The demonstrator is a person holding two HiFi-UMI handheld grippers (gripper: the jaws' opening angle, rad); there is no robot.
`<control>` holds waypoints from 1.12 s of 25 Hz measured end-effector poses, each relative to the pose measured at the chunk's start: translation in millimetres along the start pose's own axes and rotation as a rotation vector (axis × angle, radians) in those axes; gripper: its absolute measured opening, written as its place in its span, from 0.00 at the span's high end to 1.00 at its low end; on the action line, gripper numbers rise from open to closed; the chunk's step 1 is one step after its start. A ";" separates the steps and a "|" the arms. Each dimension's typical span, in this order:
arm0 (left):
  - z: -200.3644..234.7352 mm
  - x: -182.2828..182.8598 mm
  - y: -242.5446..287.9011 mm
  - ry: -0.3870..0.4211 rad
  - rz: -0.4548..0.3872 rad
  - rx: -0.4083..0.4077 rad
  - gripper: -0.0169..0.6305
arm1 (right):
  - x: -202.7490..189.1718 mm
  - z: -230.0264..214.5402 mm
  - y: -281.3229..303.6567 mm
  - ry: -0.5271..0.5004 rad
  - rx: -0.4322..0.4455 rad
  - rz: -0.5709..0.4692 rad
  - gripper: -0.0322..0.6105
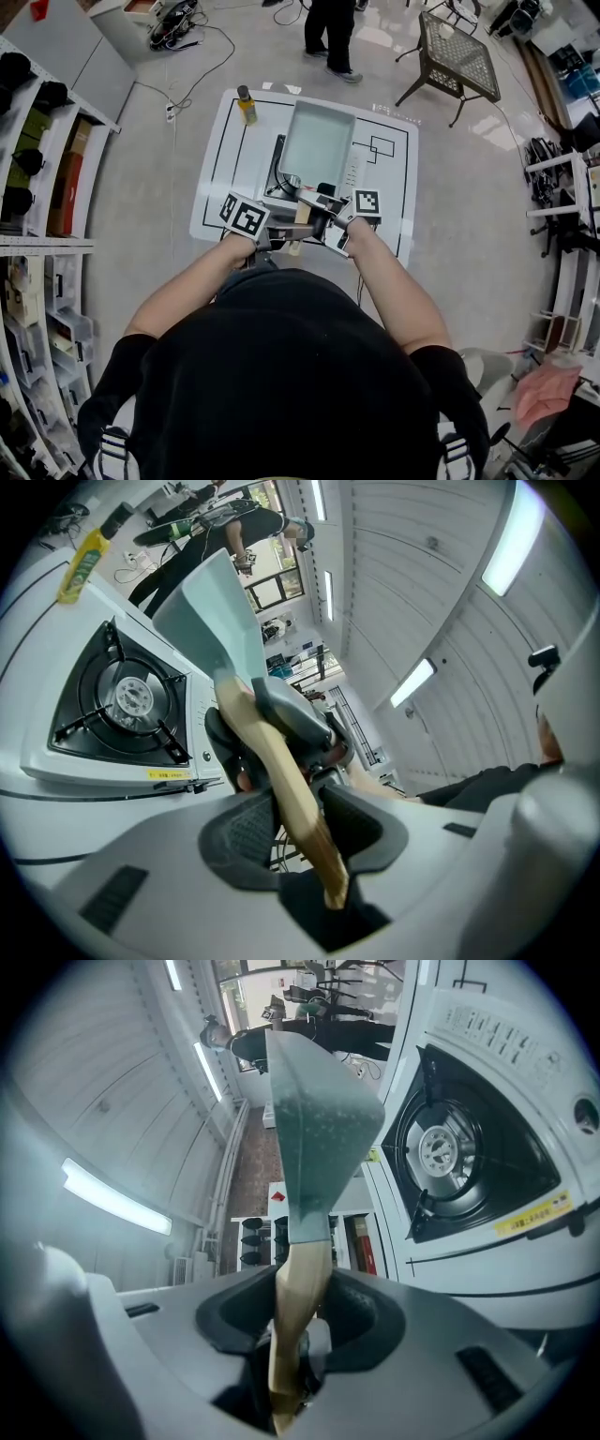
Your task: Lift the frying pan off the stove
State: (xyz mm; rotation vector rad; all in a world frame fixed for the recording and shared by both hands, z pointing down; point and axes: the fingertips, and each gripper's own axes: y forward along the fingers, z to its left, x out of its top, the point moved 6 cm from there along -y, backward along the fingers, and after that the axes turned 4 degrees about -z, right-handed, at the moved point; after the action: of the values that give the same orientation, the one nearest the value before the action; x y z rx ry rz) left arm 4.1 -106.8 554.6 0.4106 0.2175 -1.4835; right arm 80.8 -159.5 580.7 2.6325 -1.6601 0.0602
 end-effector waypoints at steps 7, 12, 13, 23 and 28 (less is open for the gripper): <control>-20.0 3.5 5.9 0.021 -0.002 -0.003 0.74 | -1.4 17.8 -8.6 -0.033 0.009 0.000 0.73; -31.2 6.8 7.4 0.043 -0.004 -0.010 0.74 | -0.9 30.4 -13.0 -0.054 0.021 -0.001 0.72; -33.7 6.8 7.4 0.043 -0.008 -0.013 0.74 | -1.9 32.7 -13.8 -0.055 0.023 -0.002 0.72; -55.3 -6.3 -1.0 0.064 -0.018 -0.038 0.74 | -23.7 48.5 -14.8 -0.089 0.024 0.011 0.72; -61.0 -14.7 -0.3 0.066 -0.010 -0.045 0.73 | -32.6 48.7 -21.6 -0.082 0.021 0.004 0.72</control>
State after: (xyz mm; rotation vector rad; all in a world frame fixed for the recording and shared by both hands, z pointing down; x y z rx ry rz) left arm 9.1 -69.2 504.6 0.4232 0.3056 -1.4730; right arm 87.1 -123.0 530.4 2.6825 -1.6977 -0.0309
